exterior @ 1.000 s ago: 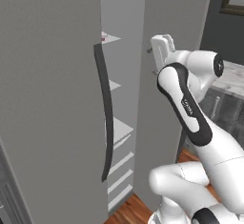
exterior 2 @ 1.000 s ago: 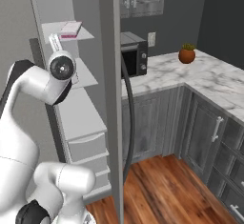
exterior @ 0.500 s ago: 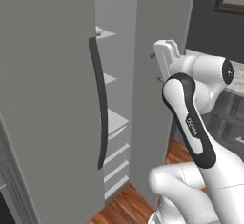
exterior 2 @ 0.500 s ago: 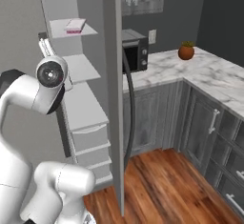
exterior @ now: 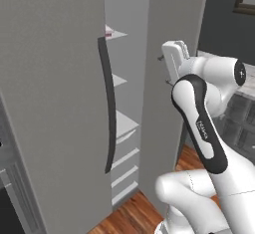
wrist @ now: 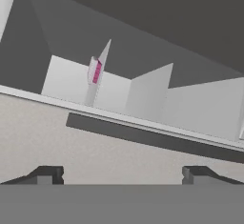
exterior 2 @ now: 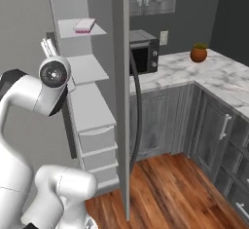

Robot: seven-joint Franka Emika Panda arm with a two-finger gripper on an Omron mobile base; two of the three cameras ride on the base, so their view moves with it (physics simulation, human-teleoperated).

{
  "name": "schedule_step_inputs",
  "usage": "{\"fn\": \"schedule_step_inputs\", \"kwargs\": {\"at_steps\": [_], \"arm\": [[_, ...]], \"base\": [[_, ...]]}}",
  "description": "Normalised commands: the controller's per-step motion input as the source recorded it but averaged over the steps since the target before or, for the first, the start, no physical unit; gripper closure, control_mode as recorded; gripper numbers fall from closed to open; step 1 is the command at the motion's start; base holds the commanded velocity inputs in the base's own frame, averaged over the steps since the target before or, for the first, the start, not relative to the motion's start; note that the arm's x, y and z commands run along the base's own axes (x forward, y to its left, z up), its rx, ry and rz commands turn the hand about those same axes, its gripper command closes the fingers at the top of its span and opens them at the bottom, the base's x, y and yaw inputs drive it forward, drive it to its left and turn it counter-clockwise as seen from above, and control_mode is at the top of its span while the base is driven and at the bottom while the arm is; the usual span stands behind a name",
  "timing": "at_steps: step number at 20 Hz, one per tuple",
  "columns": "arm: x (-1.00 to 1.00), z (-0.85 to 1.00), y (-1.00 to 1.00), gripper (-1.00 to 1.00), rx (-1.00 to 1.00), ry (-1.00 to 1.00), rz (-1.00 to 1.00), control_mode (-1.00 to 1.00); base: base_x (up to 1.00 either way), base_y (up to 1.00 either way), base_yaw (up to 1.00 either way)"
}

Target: The ice cube tray has been filled with water. Take the tray and place it in the freezer to make ice. Close the freezer door after placing the tray.

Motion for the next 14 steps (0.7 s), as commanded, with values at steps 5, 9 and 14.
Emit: {"fn": "schedule_step_inputs", "kwargs": {"at_steps": [5, 9, 14], "arm": [[0.0, 0.0, 0.0, -1.0, 0.0, 0.0, 0.0, 1.0], [0.0, 0.0, 0.0, -1.0, 0.0, 0.0, 0.0, 1.0], [0.0, 0.0, 0.0, -1.0, 0.0, 0.0, 0.0, 1.0]], "base": [[0.0, -0.4, 0.2], [-0.11, -0.57, 0.2], [-0.04, -0.67, 0.17]]}}
